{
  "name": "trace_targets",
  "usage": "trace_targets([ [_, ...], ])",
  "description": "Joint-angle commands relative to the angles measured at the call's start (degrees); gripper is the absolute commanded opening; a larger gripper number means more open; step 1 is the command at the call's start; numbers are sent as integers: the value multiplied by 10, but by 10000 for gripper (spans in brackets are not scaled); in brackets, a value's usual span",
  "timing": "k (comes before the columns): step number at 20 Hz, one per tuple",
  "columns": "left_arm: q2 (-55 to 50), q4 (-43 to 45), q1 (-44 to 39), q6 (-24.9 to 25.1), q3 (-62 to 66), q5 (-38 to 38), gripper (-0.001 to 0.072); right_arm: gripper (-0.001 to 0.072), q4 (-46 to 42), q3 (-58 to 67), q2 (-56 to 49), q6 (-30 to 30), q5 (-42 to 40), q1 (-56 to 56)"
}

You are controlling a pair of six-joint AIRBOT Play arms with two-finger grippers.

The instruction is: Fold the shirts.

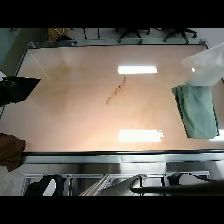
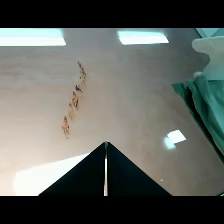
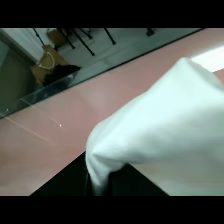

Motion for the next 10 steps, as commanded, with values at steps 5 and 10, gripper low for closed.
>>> trace_targets([
  [5, 0, 0, 0, 5, 0, -24, 13, 22, -240, 1, 14, 253, 208, -56],
  [10, 0, 0, 0, 5, 0, -24, 13, 215, -399, 1, 7, 370, 379, -56],
])
